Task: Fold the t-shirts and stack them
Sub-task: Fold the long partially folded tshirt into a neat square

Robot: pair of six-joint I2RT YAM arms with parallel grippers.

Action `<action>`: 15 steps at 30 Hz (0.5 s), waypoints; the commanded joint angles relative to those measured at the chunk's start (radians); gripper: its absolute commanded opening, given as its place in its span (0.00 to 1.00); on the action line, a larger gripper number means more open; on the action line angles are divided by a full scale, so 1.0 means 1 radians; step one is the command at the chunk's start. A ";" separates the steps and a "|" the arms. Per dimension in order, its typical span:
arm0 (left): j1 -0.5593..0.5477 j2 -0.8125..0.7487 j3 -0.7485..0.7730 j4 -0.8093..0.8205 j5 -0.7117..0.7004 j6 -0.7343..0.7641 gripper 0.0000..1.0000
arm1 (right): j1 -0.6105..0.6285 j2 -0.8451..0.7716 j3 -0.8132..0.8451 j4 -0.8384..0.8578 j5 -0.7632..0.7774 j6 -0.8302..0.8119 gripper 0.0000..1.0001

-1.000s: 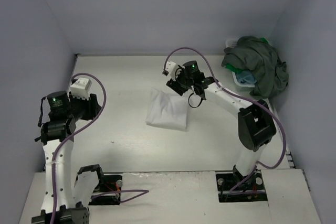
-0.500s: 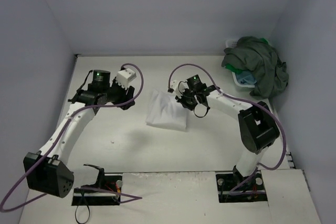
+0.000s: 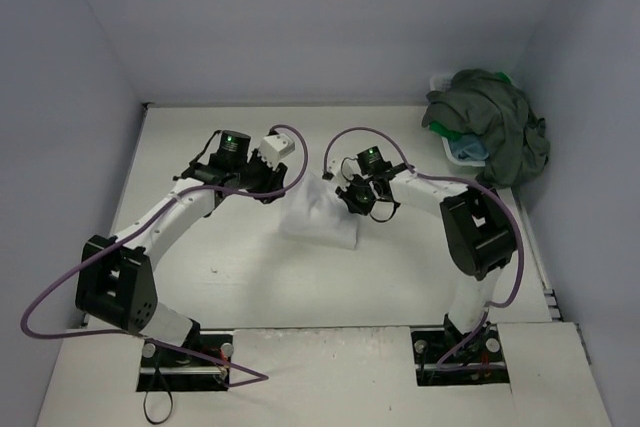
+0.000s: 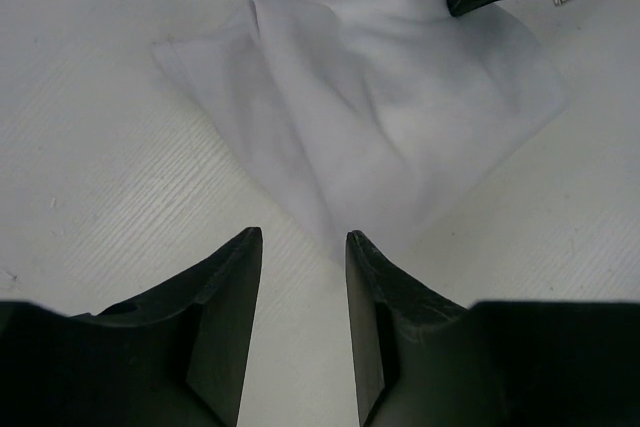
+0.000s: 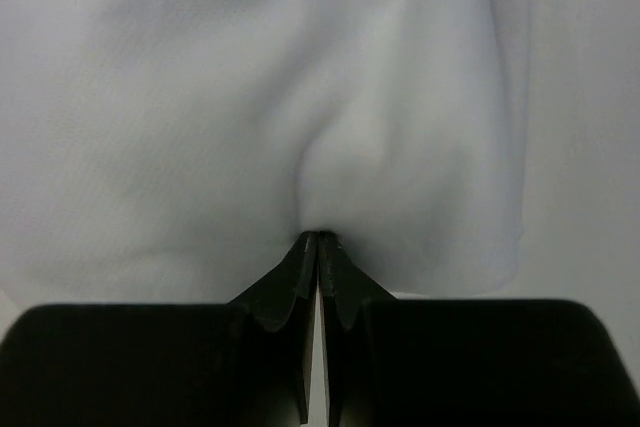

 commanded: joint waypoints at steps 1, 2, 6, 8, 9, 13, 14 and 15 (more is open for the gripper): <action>-0.007 -0.009 0.048 0.119 0.029 -0.004 0.34 | -0.016 -0.013 0.011 0.005 -0.010 0.012 0.02; -0.007 -0.006 0.049 0.127 0.028 -0.005 0.34 | -0.022 -0.020 0.013 0.006 -0.012 0.019 0.03; -0.030 0.008 0.062 0.153 0.031 -0.019 0.31 | -0.067 -0.078 0.031 0.006 -0.023 0.039 0.17; -0.042 0.014 0.072 0.154 0.031 -0.022 0.29 | -0.085 -0.098 0.037 0.006 -0.030 0.046 0.20; -0.048 0.017 0.083 0.159 0.034 -0.024 0.27 | -0.106 -0.115 0.048 0.006 -0.038 0.057 0.22; -0.091 0.055 0.112 0.165 0.045 -0.022 0.12 | -0.158 -0.164 0.068 0.006 -0.072 0.085 0.28; -0.096 0.064 0.117 0.171 0.046 -0.024 0.02 | -0.169 -0.184 0.072 0.005 -0.079 0.091 0.28; -0.097 0.086 0.123 0.180 0.048 -0.034 0.00 | -0.189 -0.198 0.079 0.003 -0.096 0.098 0.29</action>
